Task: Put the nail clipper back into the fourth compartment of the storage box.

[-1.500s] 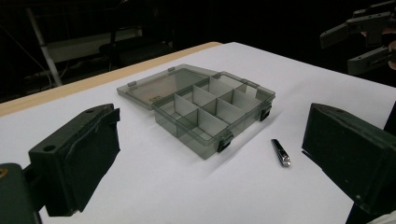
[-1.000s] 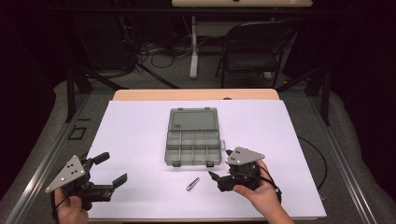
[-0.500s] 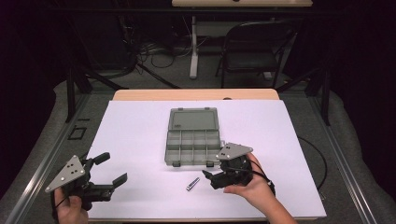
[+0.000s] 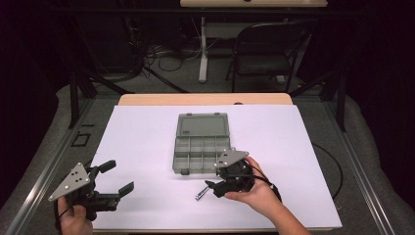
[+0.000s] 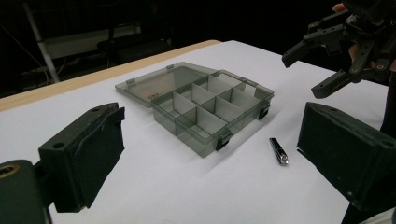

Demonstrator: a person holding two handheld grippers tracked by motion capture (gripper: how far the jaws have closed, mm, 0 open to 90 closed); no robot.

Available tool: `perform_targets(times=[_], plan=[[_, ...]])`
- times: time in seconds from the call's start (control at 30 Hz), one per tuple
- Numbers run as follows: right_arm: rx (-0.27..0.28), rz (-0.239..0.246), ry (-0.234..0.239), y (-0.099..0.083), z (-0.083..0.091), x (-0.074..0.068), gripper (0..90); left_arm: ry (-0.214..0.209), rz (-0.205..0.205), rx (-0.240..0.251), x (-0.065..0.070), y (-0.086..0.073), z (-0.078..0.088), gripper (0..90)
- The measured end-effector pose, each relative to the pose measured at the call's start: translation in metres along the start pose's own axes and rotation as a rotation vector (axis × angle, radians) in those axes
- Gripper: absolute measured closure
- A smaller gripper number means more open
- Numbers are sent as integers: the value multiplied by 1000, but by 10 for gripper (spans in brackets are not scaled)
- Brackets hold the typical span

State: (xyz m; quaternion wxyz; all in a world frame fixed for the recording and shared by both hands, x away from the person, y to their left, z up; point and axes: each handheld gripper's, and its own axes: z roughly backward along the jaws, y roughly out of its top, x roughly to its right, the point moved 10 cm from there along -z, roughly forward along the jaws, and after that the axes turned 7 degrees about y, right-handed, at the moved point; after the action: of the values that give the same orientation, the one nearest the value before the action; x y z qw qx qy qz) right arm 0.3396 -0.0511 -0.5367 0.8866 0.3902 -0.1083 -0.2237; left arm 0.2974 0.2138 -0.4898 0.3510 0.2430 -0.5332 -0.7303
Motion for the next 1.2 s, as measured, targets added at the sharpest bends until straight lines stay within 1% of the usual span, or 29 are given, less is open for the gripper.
perform_targets(times=[0.1, 0.2, 0.43, 0.57, 0.6, 0.7, 0.8, 0.87, 0.9, 1.07, 1.1, 1.17, 1.2], plan=[[-9, 8, 7, 2, -4, -1, 179, -4, 2, 2, 0, 0, 0, 70], [-22, 10, 20, 2, -8, -2, 203, -2, -1, -1, 0, 0, 0, 71], [-46, 31, 41, 1, -16, -4, 243, -1, 3, -2, -1, -1, 0, 74], [-59, 44, 66, 0, -20, -6, 322, -3, 2, -6, -1, -1, 0, 75], [-59, 45, 68, 0, -20, -6, 327, -2, 1, -6, -1, -1, 0, 76], [-77, 54, 76, -2, -23, -7, 382, -2, 4, -3, -2, -1, 0, 77], [-99, 60, 92, -6, -27, -8, 403, -2, 3, -3, -1, -1, 0, 78], [-111, 55, 96, -9, -30, -9, 418, -3, 1, -6, -1, -1, 0, 78], [-117, 62, 107, -10, -31, -10, 430, -3, 1, -6, -1, -1, -1, 78], [-142, 82, 136, -16, -40, -16, 437, -4, 2, -7, -1, -1, -1, 79], [-144, 95, 145, -17, -42, -17, 435, -5, 2, -9, -1, -2, -1, 79], [-153, 92, 151, -18, -45, -20, 433, -4, 2, -6, -1, -1, -1, 79], [-158, 98, 158, -19, -47, -21, 430, -3, 2, -6, -1, -1, -1, 79]])
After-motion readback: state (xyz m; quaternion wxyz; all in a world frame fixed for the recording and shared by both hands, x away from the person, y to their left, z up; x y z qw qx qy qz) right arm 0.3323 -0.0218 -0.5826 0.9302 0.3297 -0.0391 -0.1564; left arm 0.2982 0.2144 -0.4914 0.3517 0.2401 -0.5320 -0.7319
